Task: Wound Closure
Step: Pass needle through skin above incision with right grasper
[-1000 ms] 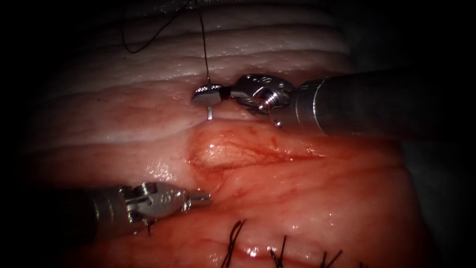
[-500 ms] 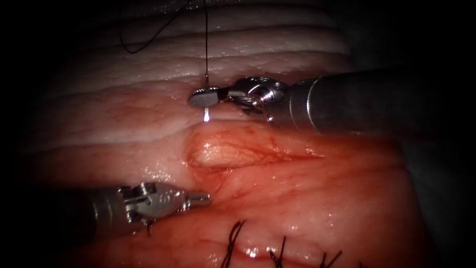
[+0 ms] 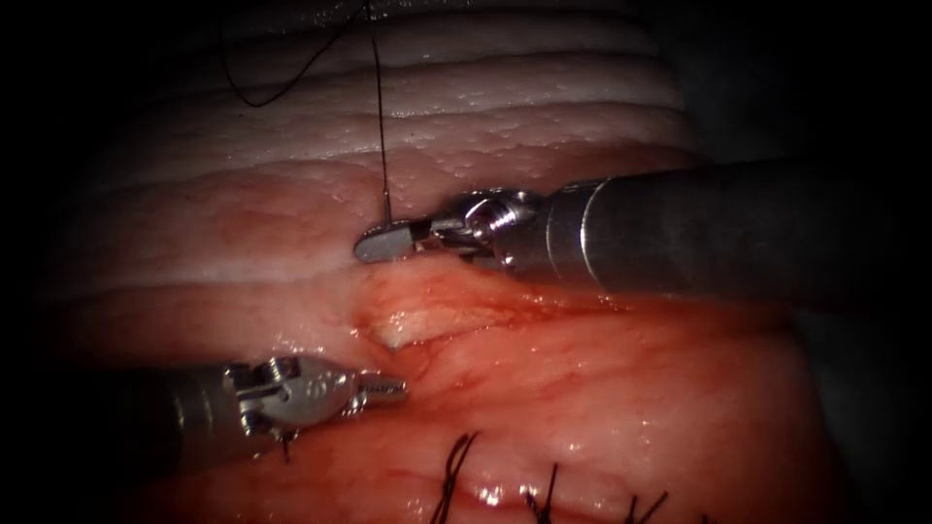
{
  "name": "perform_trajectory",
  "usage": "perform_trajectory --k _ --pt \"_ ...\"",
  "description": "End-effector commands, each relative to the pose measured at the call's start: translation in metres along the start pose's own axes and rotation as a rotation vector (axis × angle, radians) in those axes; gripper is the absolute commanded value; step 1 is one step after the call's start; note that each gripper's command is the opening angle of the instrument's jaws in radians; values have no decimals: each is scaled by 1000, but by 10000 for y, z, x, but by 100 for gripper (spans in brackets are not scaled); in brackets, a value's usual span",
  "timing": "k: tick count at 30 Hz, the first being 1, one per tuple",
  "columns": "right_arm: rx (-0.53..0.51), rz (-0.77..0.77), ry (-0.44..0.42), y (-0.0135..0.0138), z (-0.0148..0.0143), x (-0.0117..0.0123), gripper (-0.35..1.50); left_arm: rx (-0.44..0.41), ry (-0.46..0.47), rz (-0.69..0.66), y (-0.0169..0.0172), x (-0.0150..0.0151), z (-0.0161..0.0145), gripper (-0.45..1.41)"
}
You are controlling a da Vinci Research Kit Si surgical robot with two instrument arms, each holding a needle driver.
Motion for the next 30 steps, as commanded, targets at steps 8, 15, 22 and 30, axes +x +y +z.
perform_trajectory --k 8,15,22,30 --pt "-77 -207 103 10 4 19 37 1 0 0 0 0 8 -21" --pt "-166 -437 235 35 -13 47 116 1 0 0 0 1 8 -21" --pt "-231 -585 289 41 -28 65 118 1 0 0 1 1 8 -21" --pt "-200 -621 318 25 -26 75 106 3 1 0 1 1 9 -21"
